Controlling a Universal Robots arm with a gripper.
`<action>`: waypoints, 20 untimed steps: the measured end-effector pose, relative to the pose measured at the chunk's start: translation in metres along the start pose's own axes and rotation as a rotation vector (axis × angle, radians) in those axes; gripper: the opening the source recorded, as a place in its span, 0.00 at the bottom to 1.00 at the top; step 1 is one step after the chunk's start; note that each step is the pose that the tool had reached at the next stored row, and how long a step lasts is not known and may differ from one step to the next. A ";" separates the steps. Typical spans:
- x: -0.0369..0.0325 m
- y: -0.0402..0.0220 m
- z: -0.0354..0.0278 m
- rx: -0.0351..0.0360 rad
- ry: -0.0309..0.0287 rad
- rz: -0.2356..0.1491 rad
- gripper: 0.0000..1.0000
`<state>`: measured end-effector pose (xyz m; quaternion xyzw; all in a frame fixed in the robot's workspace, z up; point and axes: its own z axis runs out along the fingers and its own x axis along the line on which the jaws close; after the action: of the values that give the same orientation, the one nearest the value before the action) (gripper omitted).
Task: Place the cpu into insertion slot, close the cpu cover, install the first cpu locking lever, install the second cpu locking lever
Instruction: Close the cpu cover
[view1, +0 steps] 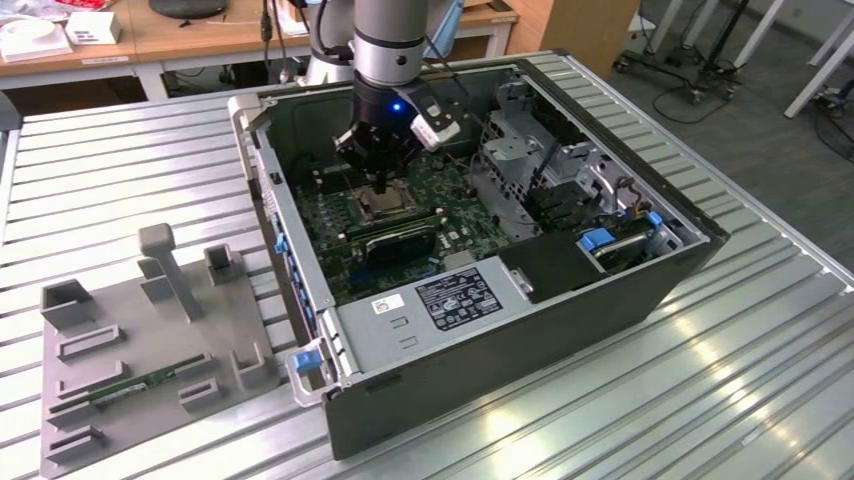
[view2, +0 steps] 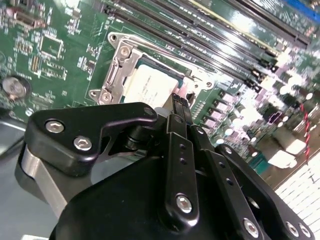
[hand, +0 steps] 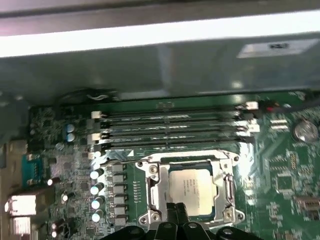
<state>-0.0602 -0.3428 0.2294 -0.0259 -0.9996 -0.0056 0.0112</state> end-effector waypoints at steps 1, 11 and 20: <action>0.0000 0.0000 0.0000 0.0007 0.0001 -0.009 0.11; 0.0000 0.0000 0.0004 0.0011 0.0001 -0.025 0.11; 0.0006 -0.0001 0.0020 0.0012 -0.0003 -0.024 0.11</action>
<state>-0.0608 -0.3428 0.2274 -0.0137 -0.9998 -0.0051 0.0110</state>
